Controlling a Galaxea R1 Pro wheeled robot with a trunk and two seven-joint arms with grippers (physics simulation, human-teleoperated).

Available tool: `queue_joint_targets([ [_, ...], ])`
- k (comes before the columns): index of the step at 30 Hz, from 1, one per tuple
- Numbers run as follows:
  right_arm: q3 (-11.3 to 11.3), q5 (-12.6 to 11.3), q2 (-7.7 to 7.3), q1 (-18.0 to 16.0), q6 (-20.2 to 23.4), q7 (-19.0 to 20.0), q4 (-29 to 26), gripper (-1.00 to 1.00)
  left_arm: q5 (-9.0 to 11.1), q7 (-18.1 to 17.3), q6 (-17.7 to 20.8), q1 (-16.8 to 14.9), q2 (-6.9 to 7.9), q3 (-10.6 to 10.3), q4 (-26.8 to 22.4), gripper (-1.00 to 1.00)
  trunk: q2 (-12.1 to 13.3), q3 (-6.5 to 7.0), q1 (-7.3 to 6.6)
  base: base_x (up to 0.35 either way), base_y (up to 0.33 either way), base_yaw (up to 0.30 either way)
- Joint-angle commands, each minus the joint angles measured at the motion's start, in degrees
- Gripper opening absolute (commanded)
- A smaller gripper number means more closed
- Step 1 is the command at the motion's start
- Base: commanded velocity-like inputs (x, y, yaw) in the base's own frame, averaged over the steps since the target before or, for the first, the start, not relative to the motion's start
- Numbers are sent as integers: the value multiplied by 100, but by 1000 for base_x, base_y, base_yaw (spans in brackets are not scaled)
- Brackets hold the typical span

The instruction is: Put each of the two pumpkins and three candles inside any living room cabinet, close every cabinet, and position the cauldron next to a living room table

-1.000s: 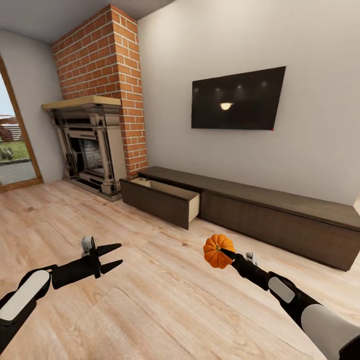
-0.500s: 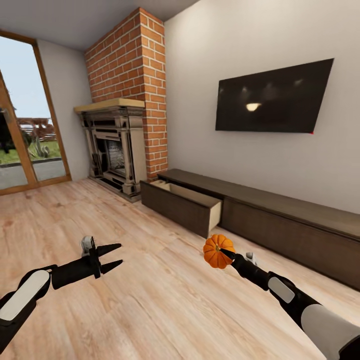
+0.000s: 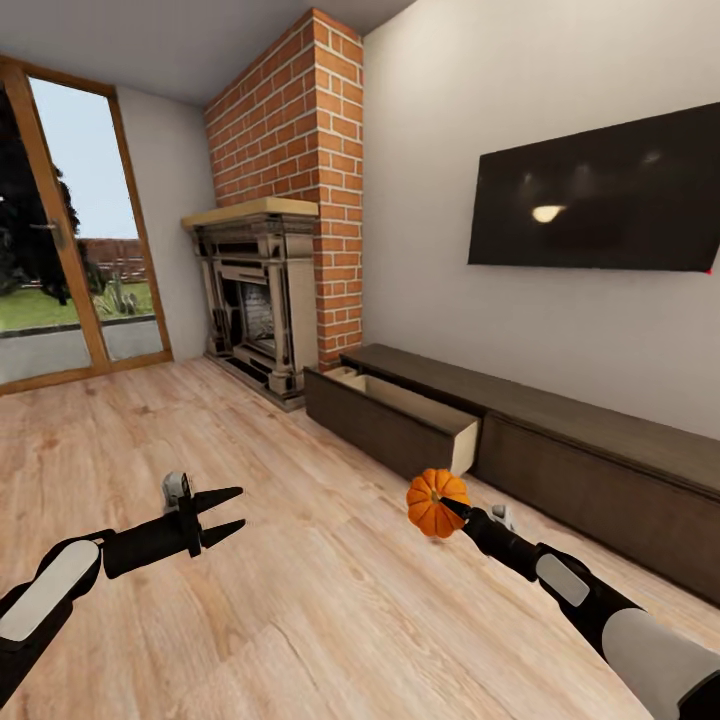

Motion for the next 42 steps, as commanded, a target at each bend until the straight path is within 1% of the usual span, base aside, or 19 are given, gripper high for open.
queue_joint_targets([
  [1,4,-82,-5,-5,43,-4,-7,-100,-7,-32,9,-7,4,-13,7,100,-3,-2,2,332,0,264],
  [22,4,-80,-5,-5,52,0,11,-100,4,-32,9,-7,5,-13,15,100,-3,79,2,332,0,268],
  [28,4,-74,-5,-5,58,-45,9,-100,27,-34,9,-7,92,-14,15,100,-3,102,2,332,0,263],
  [34,4,-66,-5,-5,54,-400,-21,-100,28,-34,9,-7,98,-13,15,100,-3,104,2,331,0,81],
  [42,4,-65,-5,-5,60,-455,-27,-100,26,-35,9,-7,101,-14,15,100,-3,40,2,324,0,17],
])
